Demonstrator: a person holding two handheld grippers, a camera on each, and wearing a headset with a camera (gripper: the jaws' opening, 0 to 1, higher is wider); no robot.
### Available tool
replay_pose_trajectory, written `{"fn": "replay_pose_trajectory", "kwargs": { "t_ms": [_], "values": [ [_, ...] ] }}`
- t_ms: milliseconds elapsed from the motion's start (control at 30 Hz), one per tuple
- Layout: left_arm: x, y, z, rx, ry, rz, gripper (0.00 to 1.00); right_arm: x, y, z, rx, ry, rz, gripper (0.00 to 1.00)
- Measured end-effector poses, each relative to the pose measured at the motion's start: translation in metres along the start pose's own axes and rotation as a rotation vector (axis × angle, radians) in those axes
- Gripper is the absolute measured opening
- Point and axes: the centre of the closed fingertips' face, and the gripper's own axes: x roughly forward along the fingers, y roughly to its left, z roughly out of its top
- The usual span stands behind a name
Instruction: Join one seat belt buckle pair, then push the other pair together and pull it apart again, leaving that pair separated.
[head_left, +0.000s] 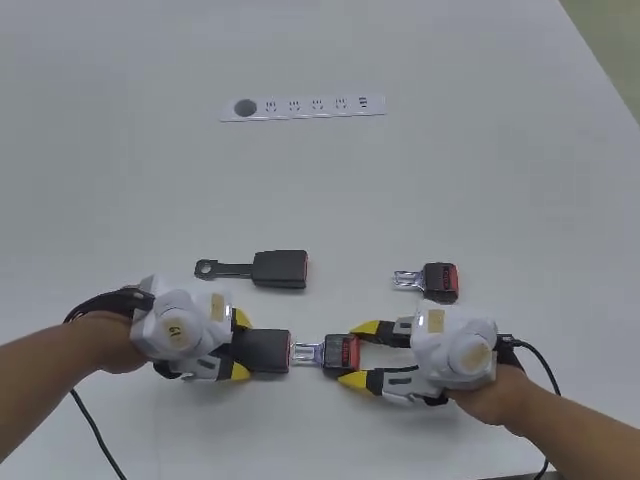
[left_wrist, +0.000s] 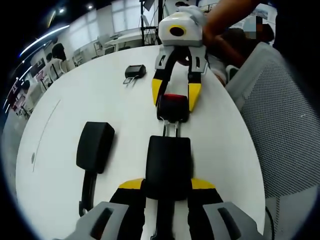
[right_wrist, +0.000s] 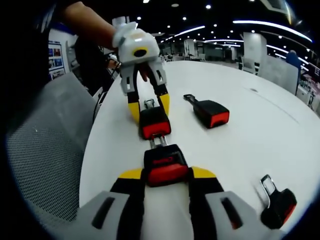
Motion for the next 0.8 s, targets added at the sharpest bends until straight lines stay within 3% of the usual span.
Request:
{"fn": "replay_pose_trajectory", "kwargs": {
  "t_ms": [233,800],
  "values": [
    [0.000,0.000,-0.001,0.001,0.005,-0.001,0.34,0.012,0.004,0.007,-0.006,0.019,-0.009,0.34],
    [0.000,-0.001,-0.002,0.022,0.025,-0.009,0.33,0.021,0.001,0.009,-0.017,0.038,0.007,0.34]
  ]
}}
